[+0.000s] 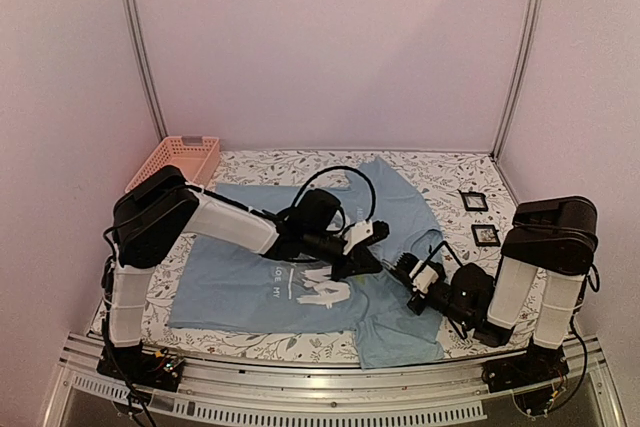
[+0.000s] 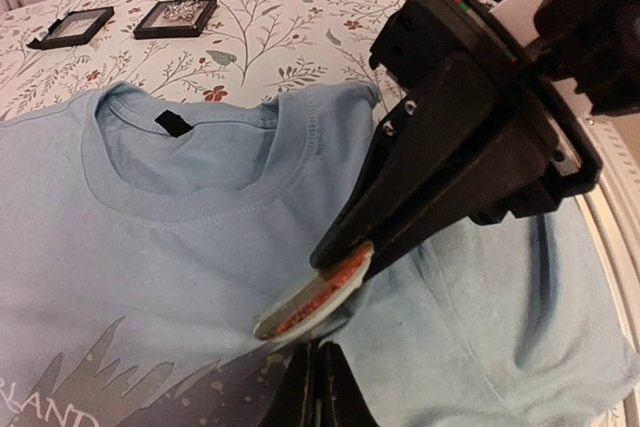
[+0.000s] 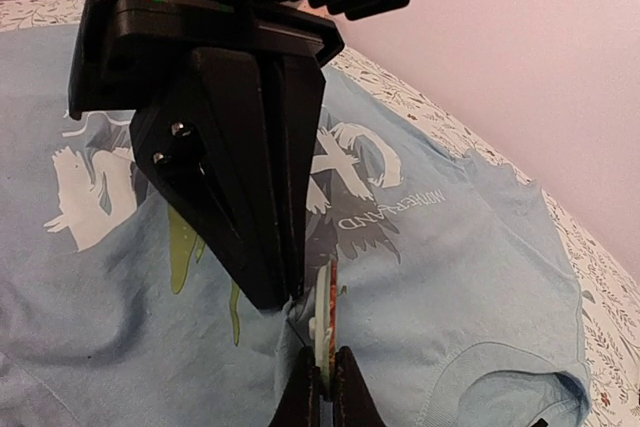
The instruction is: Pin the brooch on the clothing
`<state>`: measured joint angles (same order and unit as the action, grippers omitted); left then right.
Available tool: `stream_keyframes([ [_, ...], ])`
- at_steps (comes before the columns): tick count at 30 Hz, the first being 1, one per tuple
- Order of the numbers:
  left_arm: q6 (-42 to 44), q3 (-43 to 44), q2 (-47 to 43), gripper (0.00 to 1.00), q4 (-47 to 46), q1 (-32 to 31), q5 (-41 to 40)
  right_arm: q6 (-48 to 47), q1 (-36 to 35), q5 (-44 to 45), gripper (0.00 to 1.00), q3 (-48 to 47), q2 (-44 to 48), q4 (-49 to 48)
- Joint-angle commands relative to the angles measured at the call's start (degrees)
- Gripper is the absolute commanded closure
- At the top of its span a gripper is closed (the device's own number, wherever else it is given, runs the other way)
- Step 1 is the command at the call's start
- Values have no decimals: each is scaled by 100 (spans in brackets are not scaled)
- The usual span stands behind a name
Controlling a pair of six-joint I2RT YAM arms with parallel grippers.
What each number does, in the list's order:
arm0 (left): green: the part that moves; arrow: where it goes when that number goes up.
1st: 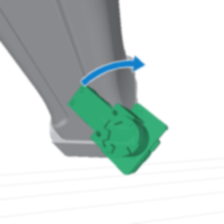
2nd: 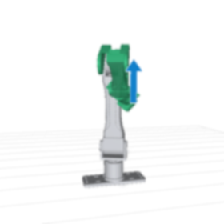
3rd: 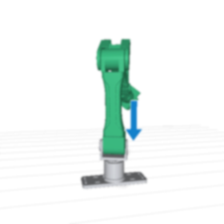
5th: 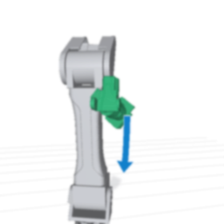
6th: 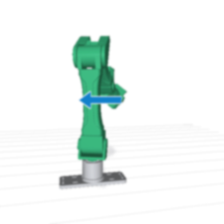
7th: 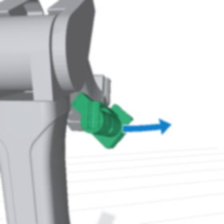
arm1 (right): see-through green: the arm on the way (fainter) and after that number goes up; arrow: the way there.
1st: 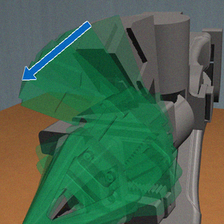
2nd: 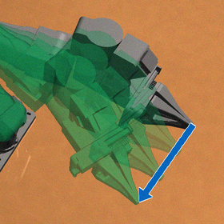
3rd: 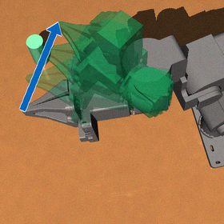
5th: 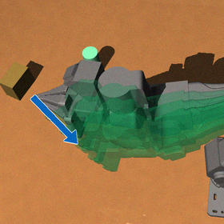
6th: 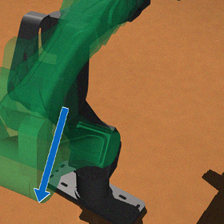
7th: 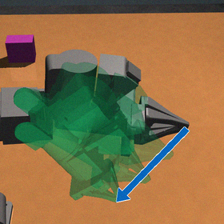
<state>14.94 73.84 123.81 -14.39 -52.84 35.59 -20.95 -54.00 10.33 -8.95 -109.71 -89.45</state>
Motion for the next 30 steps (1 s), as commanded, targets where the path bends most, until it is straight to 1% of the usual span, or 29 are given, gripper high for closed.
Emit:
stream_keyframes([
  [1, -76, -30, 99, 96, -244, 52, -2, 265, -50, -230, 100, -17, 279, -362],
  [4, -123, -27, 95, 96, -294, 50, 15, 318, -51, -284, 100, -88, 328, -224],
  [10, -191, -49, 97, 96, -423, 54, 30, 334, -50, -274, 100, -77, 196, -407],
  [14, -236, -60, 141, 96, -484, 40, 60, 371, -56, -421, 100, -125, 198, -389],
  [21, -426, -152, 156, 95, -791, -14, 44, 460, -50, -422, 100, -191, 85, -541],
  [30, -597, -501, -46, 92, -1086, -28, -82, 486, -49, -430, 100, -206, 99, -535],
])
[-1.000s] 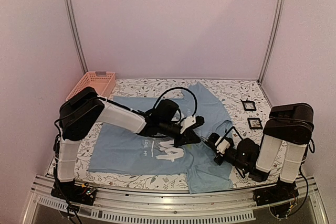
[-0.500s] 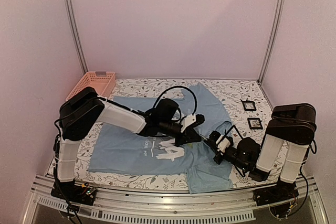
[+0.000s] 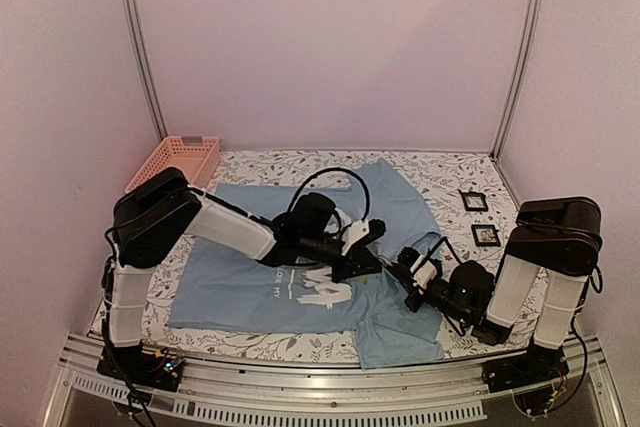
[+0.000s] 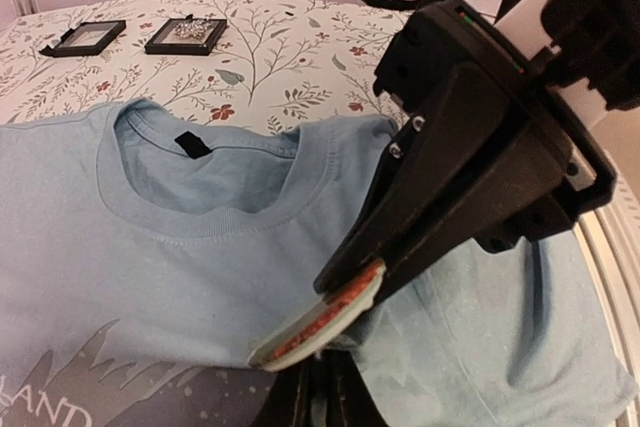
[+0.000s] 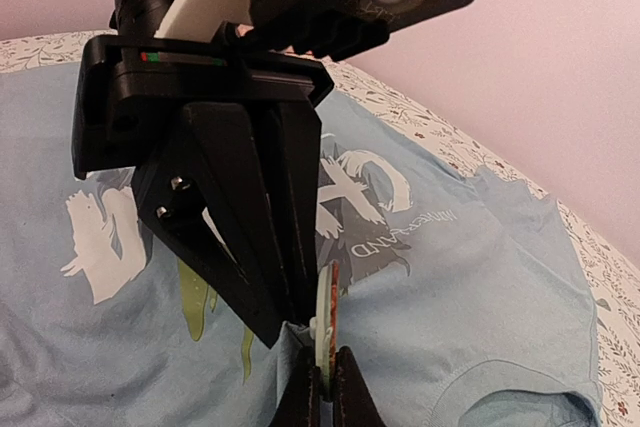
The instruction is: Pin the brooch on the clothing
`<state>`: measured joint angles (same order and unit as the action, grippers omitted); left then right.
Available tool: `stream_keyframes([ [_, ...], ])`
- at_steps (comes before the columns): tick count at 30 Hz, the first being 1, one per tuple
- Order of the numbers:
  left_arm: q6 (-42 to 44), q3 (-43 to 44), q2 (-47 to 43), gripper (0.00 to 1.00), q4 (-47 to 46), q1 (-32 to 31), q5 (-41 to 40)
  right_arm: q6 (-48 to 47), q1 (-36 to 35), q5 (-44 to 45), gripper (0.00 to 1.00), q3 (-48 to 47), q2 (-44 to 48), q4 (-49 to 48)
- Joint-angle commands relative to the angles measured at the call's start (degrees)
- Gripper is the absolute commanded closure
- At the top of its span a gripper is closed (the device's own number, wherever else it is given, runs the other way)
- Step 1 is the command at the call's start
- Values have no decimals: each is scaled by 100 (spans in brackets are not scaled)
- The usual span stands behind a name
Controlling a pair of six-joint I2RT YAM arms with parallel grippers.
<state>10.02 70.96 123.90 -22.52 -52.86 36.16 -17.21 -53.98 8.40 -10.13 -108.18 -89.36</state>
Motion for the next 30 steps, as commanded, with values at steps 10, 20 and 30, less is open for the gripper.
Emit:
stream_keyframes([
  [10, -62, -792, -778, 77, -227, 86, -374, 113, -43, -77, 100, 42, -118, -489],
  [20, -346, -972, -574, 58, -739, -33, -303, 203, -43, -92, 100, 10, -60, -463],
  [30, -542, -811, -166, 54, -1214, -201, -654, 198, -43, -149, 100, 2, 28, -396],
])
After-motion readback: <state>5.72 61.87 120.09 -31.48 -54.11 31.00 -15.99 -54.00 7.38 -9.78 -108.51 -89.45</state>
